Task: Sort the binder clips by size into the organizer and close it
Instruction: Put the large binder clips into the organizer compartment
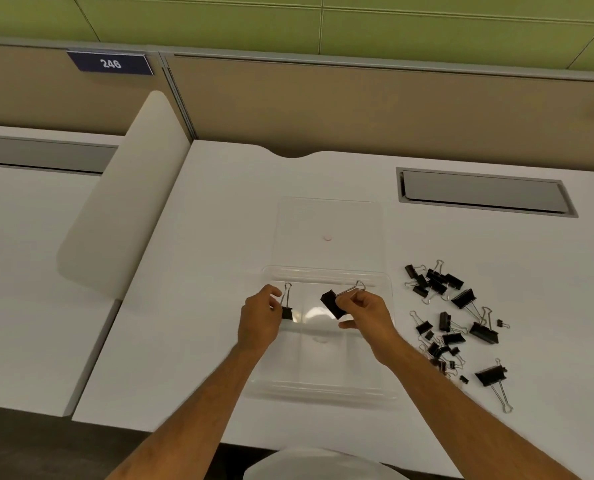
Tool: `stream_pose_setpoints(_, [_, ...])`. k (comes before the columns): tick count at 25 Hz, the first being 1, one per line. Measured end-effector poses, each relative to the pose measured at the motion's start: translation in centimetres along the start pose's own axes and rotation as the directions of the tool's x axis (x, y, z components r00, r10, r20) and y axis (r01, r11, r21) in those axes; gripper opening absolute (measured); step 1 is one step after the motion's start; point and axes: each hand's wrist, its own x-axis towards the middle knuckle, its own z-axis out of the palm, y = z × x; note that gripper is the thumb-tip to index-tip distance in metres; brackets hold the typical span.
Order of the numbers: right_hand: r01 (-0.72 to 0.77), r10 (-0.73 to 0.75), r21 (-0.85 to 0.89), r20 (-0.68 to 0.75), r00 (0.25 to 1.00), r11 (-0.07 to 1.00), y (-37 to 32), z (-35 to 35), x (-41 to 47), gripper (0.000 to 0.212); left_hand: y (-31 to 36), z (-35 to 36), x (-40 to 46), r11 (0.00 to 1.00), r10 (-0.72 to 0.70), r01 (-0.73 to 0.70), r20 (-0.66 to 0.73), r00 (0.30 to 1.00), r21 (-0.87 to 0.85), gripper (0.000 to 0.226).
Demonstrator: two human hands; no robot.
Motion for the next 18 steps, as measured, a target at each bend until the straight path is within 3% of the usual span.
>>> stream_pose_setpoints(3, [0.000, -0.003, -0.064, -0.045, 0.999, 0.998, 0.8, 1.4, 0.7, 0.007, -0.5, 0.2, 0.1, 0.998, 0.031, -0.034, 0.040, 0.999, 0.059, 0.023])
stream_pose_setpoints(9, [0.106, -0.114, -0.241, -0.017, 0.993, 0.965, 1.0, 5.7, 2.5, 0.007, -0.9, -0.7, -0.4, 0.996, 0.089, -0.089, 0.016, 0.996, -0.012, 0.034])
stream_pose_setpoints(13, [0.237, -0.224, -0.428, 0.080, 0.971, 0.872, 1.5, 8.0, 3.9, 0.006, -1.0, -1.4, -0.7, 0.996, 0.051, -0.052, -0.015, 0.999, -0.071, 0.032])
stream_pose_setpoints(18, [0.240, -0.176, -0.647, 0.164, 0.971, 0.723, 3.4, 8.7, 4.8, 0.014, -1.6, -1.5, -1.2, 0.992, 0.053, -0.058, -0.046, 0.998, -0.115, 0.030])
